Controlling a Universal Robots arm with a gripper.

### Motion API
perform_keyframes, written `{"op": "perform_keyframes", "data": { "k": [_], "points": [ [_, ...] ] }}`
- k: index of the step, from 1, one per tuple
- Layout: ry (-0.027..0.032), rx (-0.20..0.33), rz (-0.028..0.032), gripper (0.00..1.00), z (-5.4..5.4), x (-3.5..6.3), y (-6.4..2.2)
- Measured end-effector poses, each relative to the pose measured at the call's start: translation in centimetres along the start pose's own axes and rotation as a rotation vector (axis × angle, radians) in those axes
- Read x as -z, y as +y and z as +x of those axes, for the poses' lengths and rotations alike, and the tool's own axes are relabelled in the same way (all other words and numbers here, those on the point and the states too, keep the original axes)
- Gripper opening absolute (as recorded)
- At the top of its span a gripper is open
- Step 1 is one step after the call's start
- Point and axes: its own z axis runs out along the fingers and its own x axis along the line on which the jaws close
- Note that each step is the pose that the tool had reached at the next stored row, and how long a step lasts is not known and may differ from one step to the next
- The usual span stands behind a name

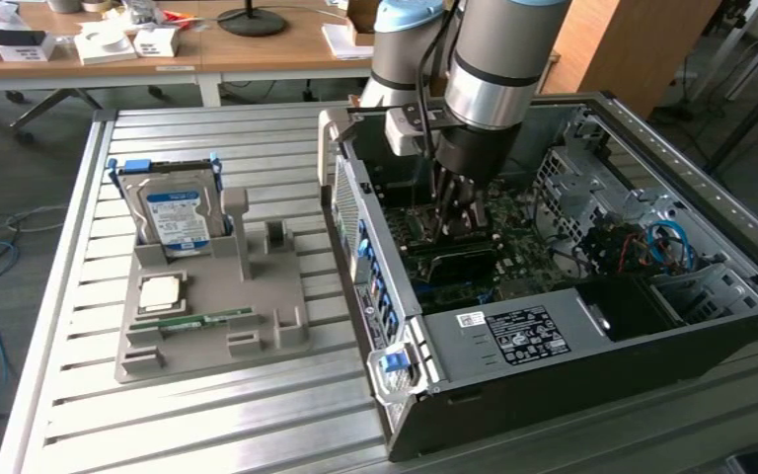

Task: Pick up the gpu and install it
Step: 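Press down on the gpu until it lock into place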

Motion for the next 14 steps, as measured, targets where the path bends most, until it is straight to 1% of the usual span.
{"op": "perform_keyframes", "data": {
  "k": [5,7,14],
  "points": [
    [-0.0001,0.000,0.0000,0.11,0.0,0.00,0.00],
    [0.0000,0.000,0.0000,0.11,0.1,0.16,0.00],
    [-0.0004,0.000,-0.0001,0.11,0.0,1.57,-0.01]
  ]
}}
